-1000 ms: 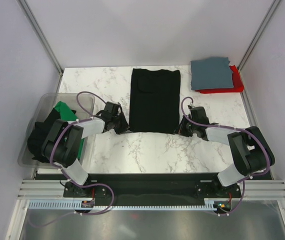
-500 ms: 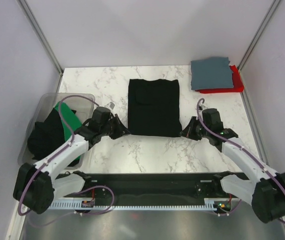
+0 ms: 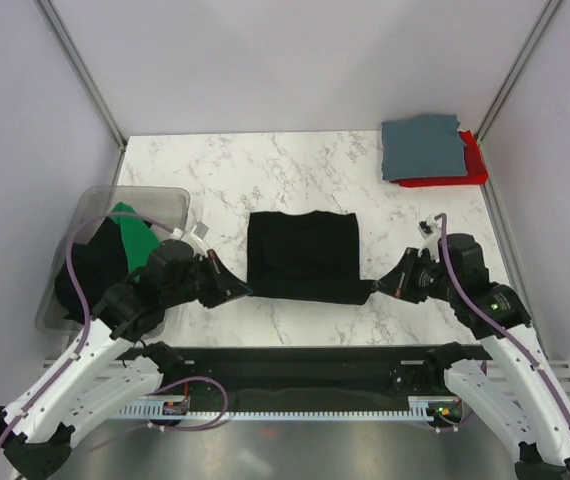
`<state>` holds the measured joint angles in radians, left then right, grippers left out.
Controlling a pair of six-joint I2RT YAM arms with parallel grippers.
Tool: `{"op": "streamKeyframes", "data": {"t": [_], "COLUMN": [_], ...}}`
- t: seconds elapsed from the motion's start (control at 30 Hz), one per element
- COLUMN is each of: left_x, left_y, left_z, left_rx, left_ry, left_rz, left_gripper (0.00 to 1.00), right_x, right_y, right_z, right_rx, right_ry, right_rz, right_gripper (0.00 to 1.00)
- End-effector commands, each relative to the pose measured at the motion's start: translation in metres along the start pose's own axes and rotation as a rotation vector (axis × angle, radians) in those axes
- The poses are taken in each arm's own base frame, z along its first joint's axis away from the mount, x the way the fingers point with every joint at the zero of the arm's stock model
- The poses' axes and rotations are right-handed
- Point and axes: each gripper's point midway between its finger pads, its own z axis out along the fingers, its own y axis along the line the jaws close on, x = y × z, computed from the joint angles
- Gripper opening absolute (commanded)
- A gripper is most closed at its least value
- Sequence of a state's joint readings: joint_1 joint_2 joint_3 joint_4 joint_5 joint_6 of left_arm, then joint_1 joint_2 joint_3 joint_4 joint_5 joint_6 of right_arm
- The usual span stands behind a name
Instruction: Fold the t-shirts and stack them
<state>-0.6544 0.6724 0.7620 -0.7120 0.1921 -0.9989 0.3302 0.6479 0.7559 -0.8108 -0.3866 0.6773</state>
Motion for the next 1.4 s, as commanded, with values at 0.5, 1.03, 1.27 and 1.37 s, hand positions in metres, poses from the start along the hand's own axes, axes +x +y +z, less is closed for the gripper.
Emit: {"op": "streamKeyframes", "data": {"t": [0.5, 1.03, 1.27, 1.37], "left_x": [-0.119, -0.237, -0.256, -0.266], "left_y": [-0.013, 0.037, 0.078, 0.073], "left_z": [0.033, 0.147, 0.228, 0.230], "left_rx": [-0.276, -0.293, -0.285, -0.265], "left_ry": [-0.145, -0.040, 0.097, 0.103], "left_rz": [0.080, 0.010, -0.037, -0.056], "left_gripper": [0.02, 0.02, 0.38, 0.74], "right_x": [-0.127, -0.200, -0.218, -0.239], "right_y": [0.012, -0.037, -0.070, -0.064], "right_z": [0.035, 0.170, 0.225, 0.233], "right_rx": [0.249, 0.378, 0.388, 0.350], "right_ry": [-0.114, -0.028, 0.021, 0.010], "right_rz": [-0.184, -0.161, -0.145, -0.172], "right_gripper": [0.00, 0.00, 0.36, 0.91]}}
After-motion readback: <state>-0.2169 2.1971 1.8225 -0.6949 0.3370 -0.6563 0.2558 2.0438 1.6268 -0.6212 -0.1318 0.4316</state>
